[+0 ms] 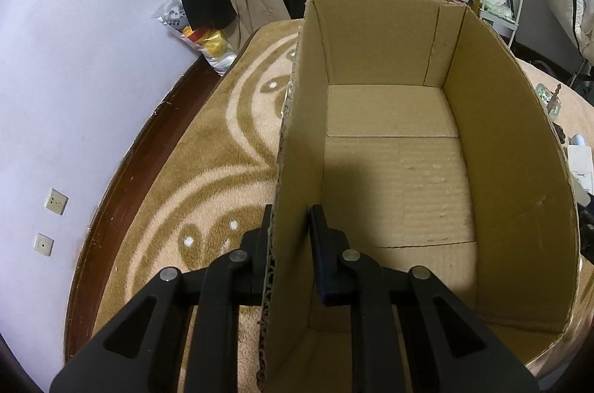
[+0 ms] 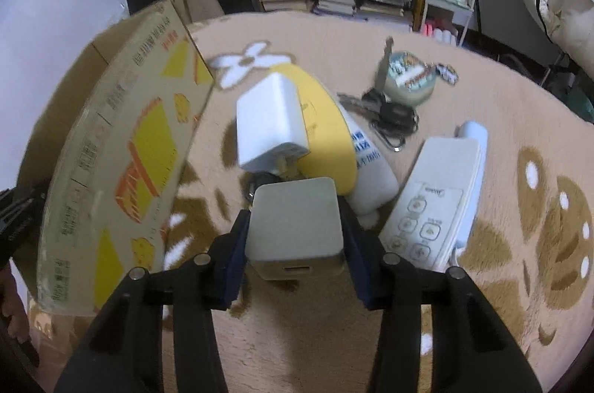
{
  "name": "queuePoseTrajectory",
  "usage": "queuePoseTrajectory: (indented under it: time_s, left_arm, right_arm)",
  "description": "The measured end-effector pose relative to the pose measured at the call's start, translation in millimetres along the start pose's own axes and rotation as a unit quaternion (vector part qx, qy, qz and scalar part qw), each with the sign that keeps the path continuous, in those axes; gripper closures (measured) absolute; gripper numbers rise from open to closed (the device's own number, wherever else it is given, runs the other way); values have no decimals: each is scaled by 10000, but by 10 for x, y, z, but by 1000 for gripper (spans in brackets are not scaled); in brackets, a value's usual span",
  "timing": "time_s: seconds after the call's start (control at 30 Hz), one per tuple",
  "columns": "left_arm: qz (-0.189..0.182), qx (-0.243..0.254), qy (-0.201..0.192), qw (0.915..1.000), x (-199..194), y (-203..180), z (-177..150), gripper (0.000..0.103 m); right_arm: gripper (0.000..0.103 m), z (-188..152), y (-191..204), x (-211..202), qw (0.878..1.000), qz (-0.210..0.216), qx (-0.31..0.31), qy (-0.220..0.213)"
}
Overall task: Organize rigid objects
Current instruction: 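Grasp the flat white square adapter with the right tool and carry it over the box, then open the right tool to drop the adapter into the box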
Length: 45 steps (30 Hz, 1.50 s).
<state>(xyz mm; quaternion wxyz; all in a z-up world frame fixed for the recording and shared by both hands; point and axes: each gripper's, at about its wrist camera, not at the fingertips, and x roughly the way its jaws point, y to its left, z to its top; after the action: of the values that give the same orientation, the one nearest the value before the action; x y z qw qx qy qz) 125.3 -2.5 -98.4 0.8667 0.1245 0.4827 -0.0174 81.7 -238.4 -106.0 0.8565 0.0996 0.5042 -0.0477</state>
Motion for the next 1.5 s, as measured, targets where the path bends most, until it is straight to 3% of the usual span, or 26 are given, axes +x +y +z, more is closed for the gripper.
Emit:
queuePoseTrajectory:
  time_s: [0.5,0.67,0.87,1.03,1.5]
  left_arm:
    - [177,141,-50,9997,-8,-70,-13,86]
    - [232,178,-73,9995,-13,-91,-17,85]
    - [282,218,-103,9993,-15,-110,-19,85]
    - [321,254,-130,9991,-9,-121,-26,85]
    - [330,258,-193,9989,-6,-133,-59,85]
  right_arm:
    - [53,277,362,-498,9930,491,-235,-1049]
    - [53,309,597,-699,9853,658,-611,-1454]
    - [53,276,885,-943,9703,1160,-1005,-1869]
    - [53,228,1010,-938,9650,1403,-1190,-1867]
    - [53,223,953,-592,9686,1691,-1112,-1441]
